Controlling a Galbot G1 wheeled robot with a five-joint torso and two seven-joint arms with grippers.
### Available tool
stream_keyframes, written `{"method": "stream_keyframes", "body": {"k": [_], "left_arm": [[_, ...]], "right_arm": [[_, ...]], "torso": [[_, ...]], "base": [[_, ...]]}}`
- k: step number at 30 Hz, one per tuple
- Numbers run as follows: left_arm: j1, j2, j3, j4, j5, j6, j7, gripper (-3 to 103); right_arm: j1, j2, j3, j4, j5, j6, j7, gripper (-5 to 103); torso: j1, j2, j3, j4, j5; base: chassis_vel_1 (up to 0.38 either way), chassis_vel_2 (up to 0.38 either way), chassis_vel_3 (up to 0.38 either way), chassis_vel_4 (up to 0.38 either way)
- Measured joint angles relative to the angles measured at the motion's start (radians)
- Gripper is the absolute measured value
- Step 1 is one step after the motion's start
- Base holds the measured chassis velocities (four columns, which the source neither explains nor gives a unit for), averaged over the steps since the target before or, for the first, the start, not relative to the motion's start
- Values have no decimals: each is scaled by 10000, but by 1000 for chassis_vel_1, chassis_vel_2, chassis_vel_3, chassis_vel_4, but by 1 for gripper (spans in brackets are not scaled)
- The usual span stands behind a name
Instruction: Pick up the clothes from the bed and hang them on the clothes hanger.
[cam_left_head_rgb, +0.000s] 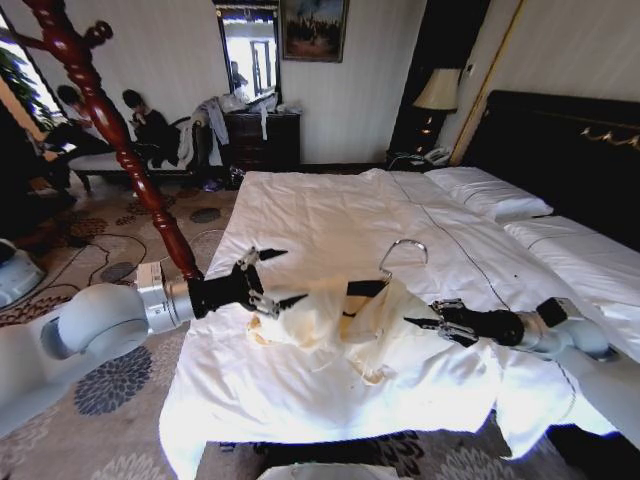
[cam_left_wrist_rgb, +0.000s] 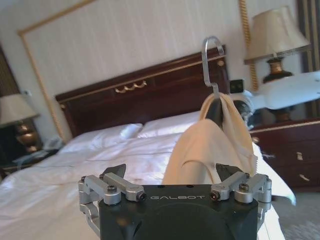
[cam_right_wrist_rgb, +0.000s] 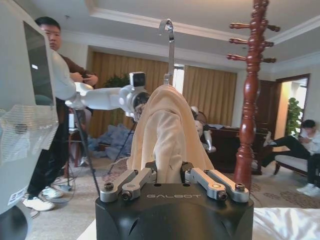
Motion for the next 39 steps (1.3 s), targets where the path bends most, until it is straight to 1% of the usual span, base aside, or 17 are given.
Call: {"method": "stream_keyframes", "body": {"k": [1,3,4,9,11,12,13,14,15,17,18,21,23,27,29,31,39], "left_arm": [[-1,10,45,78,24,-1,321,101],[0,10,73,116,29,-1,511,100],[2,-2,136,190,43,-1,856,99],[-31,-241,397,554,284,12,1796,99],[-121,-407,543,767,409,73,2371,89],[-162,-482,620,851,492,86,2548,89],[-162,-482,620,851,492,86,2548,89],[-190,-559,719,930,587,106,2689,79],[-200,-607,777,961,652,117,2753,79],[-209,-686,876,1005,824,151,2882,68],[-209,-686,876,1005,824,151,2882,68],[-209,-764,949,1066,1083,238,3044,52],[-206,-788,953,1085,1153,264,3062,52],[-209,-929,973,1135,1232,421,3076,30],[-214,-964,984,1139,1242,457,3115,30],[-215,-1018,1000,1152,1265,501,3339,20],[-216,-1006,908,1207,1265,593,3925,19]], "right_arm": [[35,-21,-63,88,-8,-10,5,19],[46,-30,-97,131,-9,-17,8,19],[58,-49,-150,191,-10,-24,10,19],[70,-114,-274,341,-152,-36,-22,19],[73,-137,-298,432,-349,-41,-19,19],[76,-143,-311,473,-456,-41,-13,19],[76,-143,-311,473,-456,-41,-13,19],[77,-150,-333,534,-581,-41,25,19],[77,-157,-350,568,-622,-41,82,19],[84,-172,-385,622,-661,-41,195,19],[84,-172,-385,622,-661,-41,195,19],[119,-180,-421,645,-669,-44,294,19],[123,-180,-435,662,-661,-47,333,19],[113,-172,-454,756,-628,-67,418,18],[101,-169,-455,790,-625,-71,447,18],[70,-170,-452,852,-618,-72,480,18],[1,-168,-425,996,-647,-13,611,18]], "torso": [[0,0,0,0,0],[0,0,0,0,-1],[0,0,0,0,-1],[1,0,-1,-1,-1],[0,0,0,0,-1],[0,0,-1,0,-1],[0,0,-1,0,-1],[1,0,-1,-2,-1],[1,0,-1,-1,-1],[1,0,-1,0,0],[1,0,-1,0,0],[0,0,-1,0,0],[0,0,0,0,1],[0,0,-1,0,1],[0,0,-1,0,0],[0,0,-1,0,0],[0,0,-1,-1,0]], "base": [[0,0,0,0],[0,0,0,0],[0,0,0,0],[0,0,0,0],[0,0,0,0],[0,0,0,0],[0,0,0,0],[0,0,0,0],[0,0,0,0],[0,0,0,0],[0,0,0,0],[0,0,0,0],[0,0,0,0],[0,0,0,0],[0,0,0,0],[0,0,0,0],[0,0,0,0]]}}
